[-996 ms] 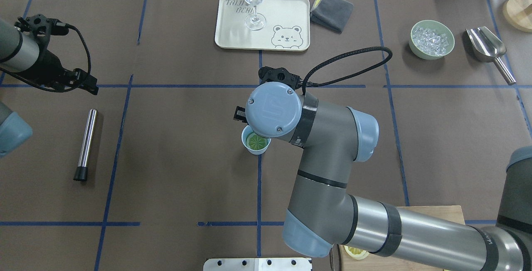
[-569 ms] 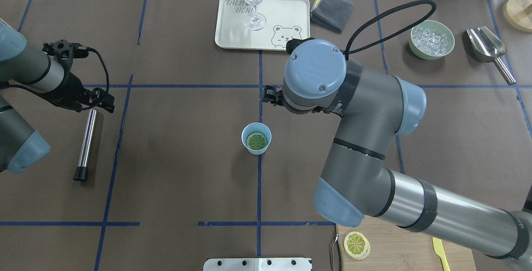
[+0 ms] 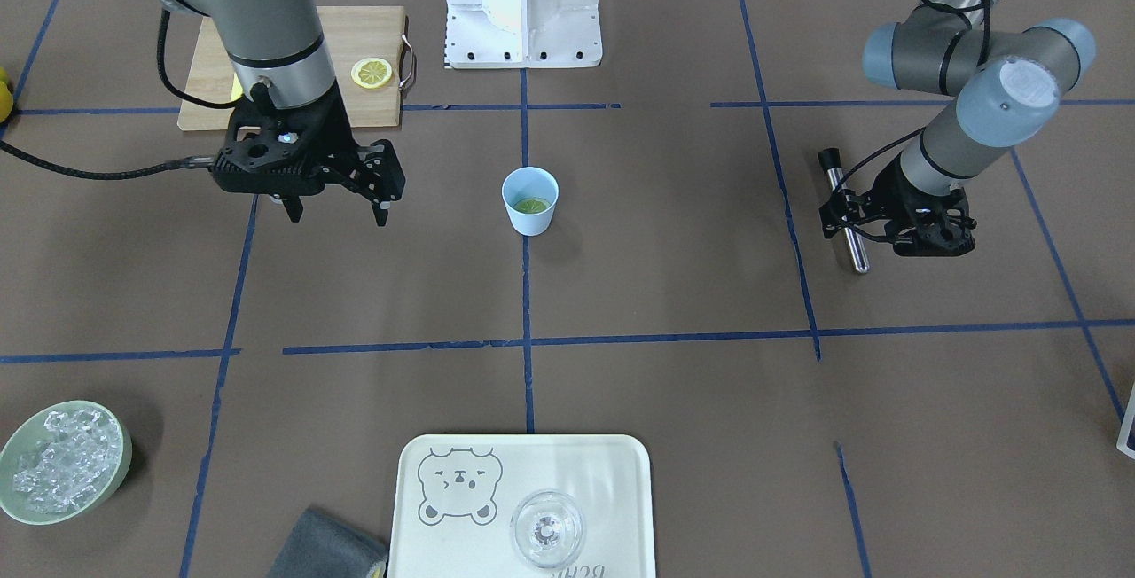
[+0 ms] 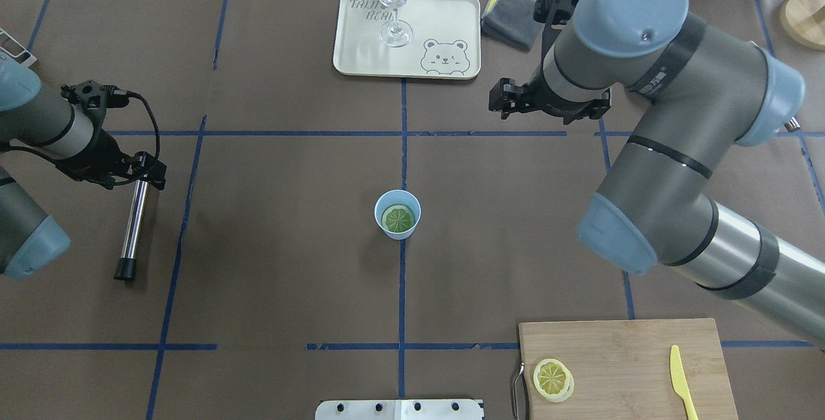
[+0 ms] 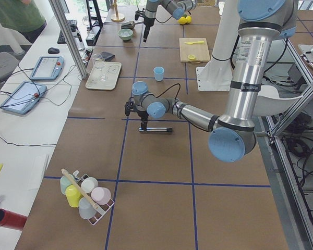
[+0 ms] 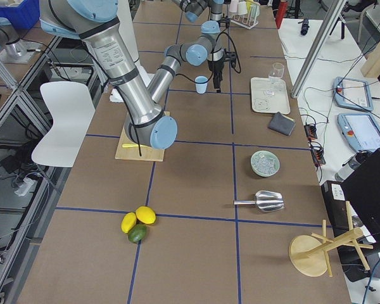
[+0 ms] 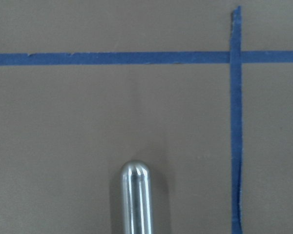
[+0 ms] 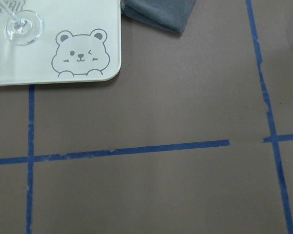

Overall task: Squeeze lemon into cup
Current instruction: 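Grasp the metal muddler with the left gripper while the right arm withdraws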

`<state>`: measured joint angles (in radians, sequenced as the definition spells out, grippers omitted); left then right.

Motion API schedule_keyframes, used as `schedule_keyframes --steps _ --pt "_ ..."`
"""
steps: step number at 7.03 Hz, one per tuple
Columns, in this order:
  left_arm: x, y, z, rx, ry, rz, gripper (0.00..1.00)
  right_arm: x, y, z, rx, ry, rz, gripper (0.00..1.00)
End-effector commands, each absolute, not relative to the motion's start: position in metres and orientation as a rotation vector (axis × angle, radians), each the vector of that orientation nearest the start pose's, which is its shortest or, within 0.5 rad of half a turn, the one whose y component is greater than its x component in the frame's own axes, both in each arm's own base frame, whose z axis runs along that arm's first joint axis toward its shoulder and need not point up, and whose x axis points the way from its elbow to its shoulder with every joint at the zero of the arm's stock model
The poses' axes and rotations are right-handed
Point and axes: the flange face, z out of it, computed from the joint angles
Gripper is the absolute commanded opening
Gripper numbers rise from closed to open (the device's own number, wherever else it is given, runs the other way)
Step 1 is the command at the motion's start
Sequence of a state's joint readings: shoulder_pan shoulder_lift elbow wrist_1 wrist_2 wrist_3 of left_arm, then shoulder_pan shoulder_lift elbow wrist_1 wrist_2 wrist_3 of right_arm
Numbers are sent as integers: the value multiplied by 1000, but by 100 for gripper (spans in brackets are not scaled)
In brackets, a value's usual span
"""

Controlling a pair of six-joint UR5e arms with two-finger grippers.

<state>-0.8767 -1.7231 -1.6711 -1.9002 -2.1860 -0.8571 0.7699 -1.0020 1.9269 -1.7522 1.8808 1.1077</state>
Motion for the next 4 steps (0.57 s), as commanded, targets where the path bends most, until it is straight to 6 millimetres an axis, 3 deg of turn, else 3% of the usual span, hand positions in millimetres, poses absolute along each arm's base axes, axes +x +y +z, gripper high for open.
schedule_keyframes --steps 1,2,4 --pt "311 -490 510 -34 807 22 100 -314 -516 229 173 -777 152 100" --pt "313 -491 514 -39 801 20 100 -302 -522 232 176 -779 141 100" --pt "314 -491 517 -45 800 17 100 -300 -523 233 177 -778 143 100"
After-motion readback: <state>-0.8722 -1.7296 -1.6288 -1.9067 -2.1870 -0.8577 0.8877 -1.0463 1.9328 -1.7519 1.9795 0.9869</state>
